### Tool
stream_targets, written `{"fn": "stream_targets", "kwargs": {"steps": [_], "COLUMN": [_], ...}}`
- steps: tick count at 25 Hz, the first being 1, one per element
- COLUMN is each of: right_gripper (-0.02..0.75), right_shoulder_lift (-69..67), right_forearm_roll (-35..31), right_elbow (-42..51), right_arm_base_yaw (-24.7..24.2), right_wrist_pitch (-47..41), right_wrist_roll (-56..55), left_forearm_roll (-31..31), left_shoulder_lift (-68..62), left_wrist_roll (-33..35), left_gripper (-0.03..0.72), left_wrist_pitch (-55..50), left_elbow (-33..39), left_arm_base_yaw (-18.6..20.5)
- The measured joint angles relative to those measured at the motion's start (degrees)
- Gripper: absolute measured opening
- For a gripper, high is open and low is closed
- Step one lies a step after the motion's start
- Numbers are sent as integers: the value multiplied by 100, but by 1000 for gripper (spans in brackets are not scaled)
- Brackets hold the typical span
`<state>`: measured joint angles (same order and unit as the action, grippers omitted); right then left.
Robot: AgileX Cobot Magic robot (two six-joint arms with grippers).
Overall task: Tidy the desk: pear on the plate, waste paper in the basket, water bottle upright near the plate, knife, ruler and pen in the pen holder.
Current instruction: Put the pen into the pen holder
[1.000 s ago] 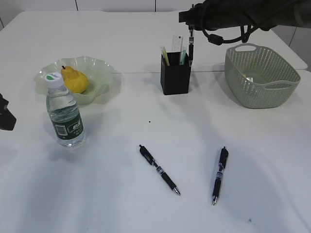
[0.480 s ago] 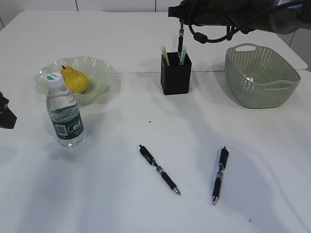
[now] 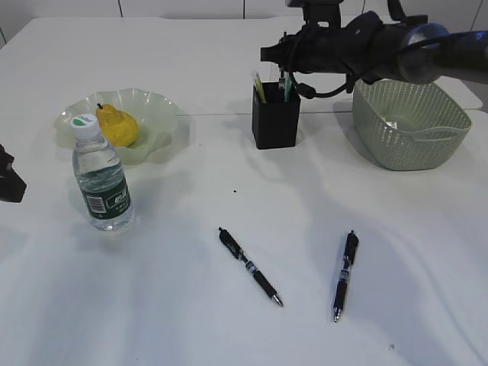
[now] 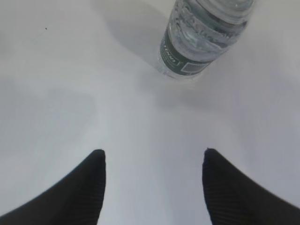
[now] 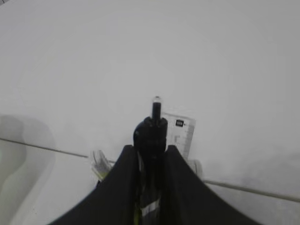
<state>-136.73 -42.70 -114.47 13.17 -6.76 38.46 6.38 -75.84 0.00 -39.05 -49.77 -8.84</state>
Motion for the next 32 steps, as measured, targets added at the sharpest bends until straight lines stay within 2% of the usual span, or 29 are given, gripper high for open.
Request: {"fn": "stream_targets", "kwargs": {"steps": [10,13,18,20,26,32], "right_gripper": [119,168,328,351,366,367], "right_shoulder_lift": [-298,-333,-333,-333,-33,759], "right_forearm_roll": [-10,-10,-10,-10,-10,94], "right_elbow": [-13,-13,-13,-13,-13,-13], "right_arm_base_yaw": [0,0,0,0,0,11], "right_wrist_pitch": [-179,-315,-353,-391,-712,-1883], "right_wrist_roll": [9,9,9,9,9,-331], "left_forearm_roll": [0,0,0,0,-10,-10], "left_shoulder_lift": [0,0,0,0,0,0], "left_wrist_roll": [0,0,0,0,0,0], "left_gripper": [456,456,456,456,456,456], "left_wrist_pitch": [0,0,-47,-56,-102,-208], "left_elbow": [0,0,0,0,0,0], "left_arm_base_yaw": [0,0,0,0,0,0]}}
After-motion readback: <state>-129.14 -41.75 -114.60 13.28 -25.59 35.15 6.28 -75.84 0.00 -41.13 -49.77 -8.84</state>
